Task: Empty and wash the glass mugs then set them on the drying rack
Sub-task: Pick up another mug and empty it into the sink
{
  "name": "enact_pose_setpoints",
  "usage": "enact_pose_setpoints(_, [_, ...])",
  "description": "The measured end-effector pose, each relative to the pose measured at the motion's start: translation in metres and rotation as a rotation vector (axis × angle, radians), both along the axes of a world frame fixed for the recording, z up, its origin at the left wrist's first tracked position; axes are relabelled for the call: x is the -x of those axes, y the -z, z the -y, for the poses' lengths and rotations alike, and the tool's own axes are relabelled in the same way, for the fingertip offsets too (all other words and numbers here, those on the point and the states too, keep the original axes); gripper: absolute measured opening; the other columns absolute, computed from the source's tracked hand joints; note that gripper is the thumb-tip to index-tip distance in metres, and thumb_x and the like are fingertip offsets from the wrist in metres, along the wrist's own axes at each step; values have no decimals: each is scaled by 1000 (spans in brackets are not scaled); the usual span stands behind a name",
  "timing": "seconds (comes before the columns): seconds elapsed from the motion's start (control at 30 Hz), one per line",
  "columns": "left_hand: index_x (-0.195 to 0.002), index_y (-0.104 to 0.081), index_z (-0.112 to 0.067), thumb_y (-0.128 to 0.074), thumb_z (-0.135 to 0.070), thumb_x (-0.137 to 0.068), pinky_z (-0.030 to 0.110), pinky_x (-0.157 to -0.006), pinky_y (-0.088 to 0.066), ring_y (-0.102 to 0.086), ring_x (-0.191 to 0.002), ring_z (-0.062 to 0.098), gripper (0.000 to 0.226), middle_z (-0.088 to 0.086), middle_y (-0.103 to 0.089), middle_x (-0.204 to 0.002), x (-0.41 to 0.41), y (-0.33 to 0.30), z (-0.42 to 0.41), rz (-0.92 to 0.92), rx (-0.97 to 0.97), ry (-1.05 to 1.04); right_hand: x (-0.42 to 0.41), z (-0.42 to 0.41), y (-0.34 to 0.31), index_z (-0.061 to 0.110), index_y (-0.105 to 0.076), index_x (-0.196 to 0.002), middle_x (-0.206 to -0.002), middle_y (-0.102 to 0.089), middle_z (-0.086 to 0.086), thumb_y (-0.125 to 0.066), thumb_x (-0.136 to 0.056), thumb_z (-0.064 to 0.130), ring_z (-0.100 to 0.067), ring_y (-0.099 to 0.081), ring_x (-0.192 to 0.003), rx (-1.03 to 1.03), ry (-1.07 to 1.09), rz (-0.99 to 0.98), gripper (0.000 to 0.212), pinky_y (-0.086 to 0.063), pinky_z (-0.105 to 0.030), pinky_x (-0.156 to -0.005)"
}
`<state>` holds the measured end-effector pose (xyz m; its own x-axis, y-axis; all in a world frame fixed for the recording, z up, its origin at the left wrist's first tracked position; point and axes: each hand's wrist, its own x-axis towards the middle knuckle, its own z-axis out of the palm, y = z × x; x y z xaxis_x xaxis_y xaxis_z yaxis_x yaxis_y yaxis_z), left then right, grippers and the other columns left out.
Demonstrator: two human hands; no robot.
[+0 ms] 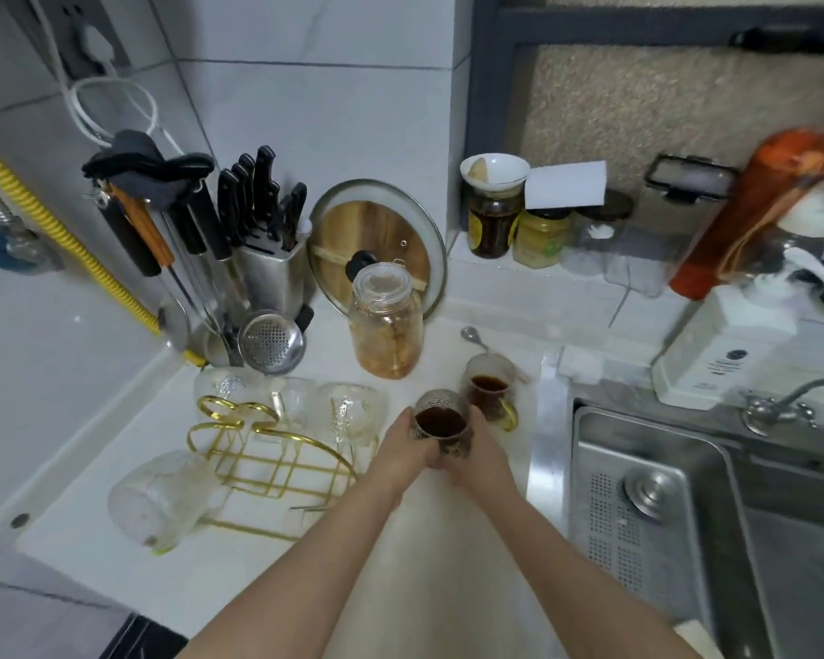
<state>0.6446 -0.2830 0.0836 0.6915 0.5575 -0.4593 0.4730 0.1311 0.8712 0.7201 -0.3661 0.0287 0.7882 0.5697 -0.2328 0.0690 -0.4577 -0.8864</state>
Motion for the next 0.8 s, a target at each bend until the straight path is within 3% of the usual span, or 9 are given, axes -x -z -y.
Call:
enact_pose_setpoints(0.07, [-112, -47, -21, -53, 11, -77, 5, -40, -38, -51, -73, 5, 48, -7, -55, -92, 18, -5, 14, 36, 11, 39, 15, 21, -14, 31, -39, -132, -98, -61, 12, -75, -70, 20, -12, -60, -89, 16, 15, -29, 73, -46, -19, -64])
enact_pose_setpoints(0.17, [-113, -54, -14, -59, 9, -78, 3, -44, -38, -52, -75, 3, 42, -11, -56, -92, 42, -10, 37, 89, -40, 112, 39, 58, -34, 28, -36, -136, -107, -65, -1, -74, -66, 18, -27, -64, -96, 5, 40, -22, 80, -53, -37, -72])
enact_pose_setpoints(0.3, [-132, -47, -8, -69, 0, -79, 14, -71, -48, -56, -99, 15, 59, 5, -53, -122, 61, -15, 72, 173, -147, 192, 70, 111, -59, 39, -49, -115, -90, -66, 10, -69, -47, 28, -14, -63, -82, -99, 162, -54, 72, -53, -37, -70])
enact_pose_setpoints(0.43, [-139, -41, -7, -75, -7, -77, 33, -93, -51, -57, -112, 25, 71, 6, -47, -126, 66, -23, 120, 222, -182, 306, 91, 171, -72, 38, -54, -118, -92, -71, 10, -74, -64, 10, -7, -66, -86, -185, 254, -46, 64, -53, -23, -72])
enact_pose_setpoints(0.5, [-133, -49, -10, -76, -8, -76, 39, -97, -50, -60, -108, 26, 63, 13, -51, -127, 64, -23, 148, 259, -174, 374, 97, 204, -78, 33, -50, -123, -98, -68, 8, -69, -73, 1, -8, -65, -90, -175, 305, -24, 62, -54, -24, -78])
enact_pose_setpoints(0.57, [-130, -50, -17, -74, -11, -78, 36, -102, -45, -56, -109, 18, 57, 4, -49, -122, 61, -27, 177, 276, -162, 441, 100, 238, -83, 35, -47, -129, -104, -68, 7, -65, -75, 4, -11, -65, -93, -150, 351, -1, 65, -54, -30, -81])
enact_pose_setpoints(0.67, [-127, -45, -17, -73, -11, -80, 36, -103, -44, -52, -113, 14, 56, -3, -52, -123, 51, -30, 221, 303, -58, 534, 98, 288, -89, 35, -44, -135, -107, -68, 4, -62, -76, 5, -9, -64, -85, -144, 422, -14, 69, -50, -23, -71])
enact_pose_setpoints(0.8, [-131, -41, -15, -75, -17, -79, 35, -100, -45, -53, -115, 16, 62, -1, -53, -131, 28, -34, 275, 293, -21, 569, 80, 345, -97, 29, -37, -143, -123, -63, 2, -67, -76, 11, -11, -61, -108, -141, 481, -36, 76, -50, -33, -96])
